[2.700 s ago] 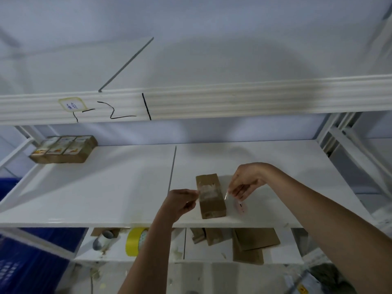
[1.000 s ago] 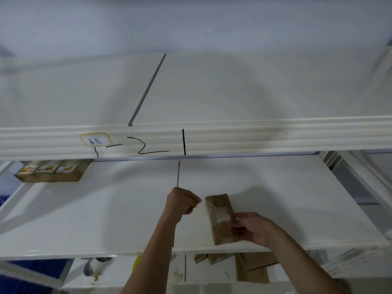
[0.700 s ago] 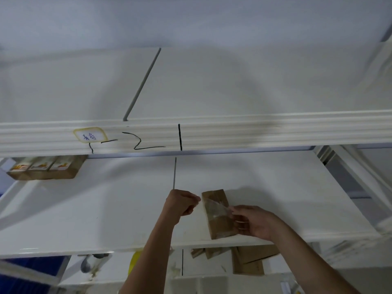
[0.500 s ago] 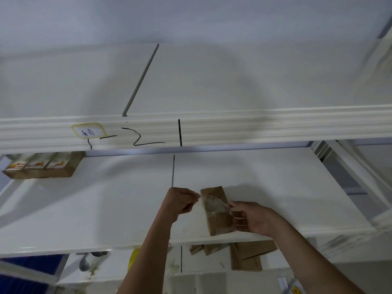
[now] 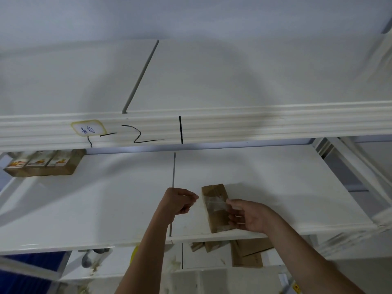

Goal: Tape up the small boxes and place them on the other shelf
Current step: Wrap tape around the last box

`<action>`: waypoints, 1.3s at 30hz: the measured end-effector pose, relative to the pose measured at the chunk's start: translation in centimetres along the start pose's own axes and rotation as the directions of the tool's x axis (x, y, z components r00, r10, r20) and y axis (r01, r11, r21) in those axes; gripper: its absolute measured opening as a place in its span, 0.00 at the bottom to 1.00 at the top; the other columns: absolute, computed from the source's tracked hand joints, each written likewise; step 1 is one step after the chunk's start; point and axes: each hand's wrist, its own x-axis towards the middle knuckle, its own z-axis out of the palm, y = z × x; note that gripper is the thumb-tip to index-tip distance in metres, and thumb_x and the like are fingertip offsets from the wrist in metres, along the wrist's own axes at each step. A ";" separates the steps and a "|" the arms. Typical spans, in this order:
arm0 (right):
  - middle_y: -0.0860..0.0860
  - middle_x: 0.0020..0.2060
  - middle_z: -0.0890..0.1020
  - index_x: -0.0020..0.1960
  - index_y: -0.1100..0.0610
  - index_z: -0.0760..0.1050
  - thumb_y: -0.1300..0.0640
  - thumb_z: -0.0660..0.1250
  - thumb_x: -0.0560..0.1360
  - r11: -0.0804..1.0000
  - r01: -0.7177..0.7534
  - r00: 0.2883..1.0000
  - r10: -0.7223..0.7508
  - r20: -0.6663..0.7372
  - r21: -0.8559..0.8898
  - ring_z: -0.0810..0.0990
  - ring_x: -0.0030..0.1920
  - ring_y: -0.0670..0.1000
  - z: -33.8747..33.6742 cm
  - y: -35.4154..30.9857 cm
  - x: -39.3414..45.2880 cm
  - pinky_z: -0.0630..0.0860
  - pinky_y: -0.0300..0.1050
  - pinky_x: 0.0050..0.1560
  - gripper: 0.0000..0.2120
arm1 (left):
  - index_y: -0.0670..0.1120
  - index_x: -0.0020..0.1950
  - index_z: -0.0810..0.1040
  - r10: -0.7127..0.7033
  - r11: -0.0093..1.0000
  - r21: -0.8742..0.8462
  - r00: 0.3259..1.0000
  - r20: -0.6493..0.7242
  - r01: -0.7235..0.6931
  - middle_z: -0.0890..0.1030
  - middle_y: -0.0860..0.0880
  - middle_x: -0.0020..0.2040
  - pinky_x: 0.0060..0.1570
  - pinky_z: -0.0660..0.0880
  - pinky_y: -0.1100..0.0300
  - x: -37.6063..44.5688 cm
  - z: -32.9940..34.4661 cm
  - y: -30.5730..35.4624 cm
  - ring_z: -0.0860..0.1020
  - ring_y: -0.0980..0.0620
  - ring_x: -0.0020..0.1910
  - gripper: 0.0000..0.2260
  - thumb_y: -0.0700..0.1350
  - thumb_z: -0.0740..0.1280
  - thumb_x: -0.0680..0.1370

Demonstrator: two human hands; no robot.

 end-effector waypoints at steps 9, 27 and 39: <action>0.56 0.42 0.80 0.50 0.62 0.80 0.56 0.77 0.69 0.999 0.019 0.999 -0.017 -0.040 0.040 0.74 0.41 0.53 0.5 -0.1 0.9 0.78 0.47 0.38 0.14 | 0.38 0.45 0.87 -0.026 0.999 -0.030 1.000 0.000 0.026 0.83 0.41 0.39 0.40 0.79 0.61 0.4 -0.3 -0.3 0.79 0.49 0.36 0.03 0.34 0.73 0.75; 0.58 0.53 0.85 0.56 0.63 0.80 0.57 0.71 0.78 0.936 0.317 0.926 -0.341 -0.160 -0.155 0.84 0.55 0.57 0.6 -0.4 1.6 0.81 0.50 0.58 0.11 | 0.36 0.47 0.86 -0.109 0.972 -0.212 0.994 -0.024 0.101 0.84 0.40 0.40 0.39 0.79 0.60 0.7 0.9 -1.1 0.80 0.48 0.37 0.06 0.31 0.69 0.76; 0.62 0.47 0.86 0.60 0.66 0.75 0.70 0.74 0.72 0.937 0.287 0.925 -0.326 -0.197 -0.200 0.87 0.46 0.57 0.9 -2.2 0.7 0.84 0.47 0.45 0.18 | 0.36 0.43 0.86 -0.239 0.956 -0.207 0.961 -0.143 0.207 0.85 0.40 0.42 0.45 0.84 0.54 2.0 2.6 -1.2 0.83 0.46 0.38 0.04 0.35 0.78 0.71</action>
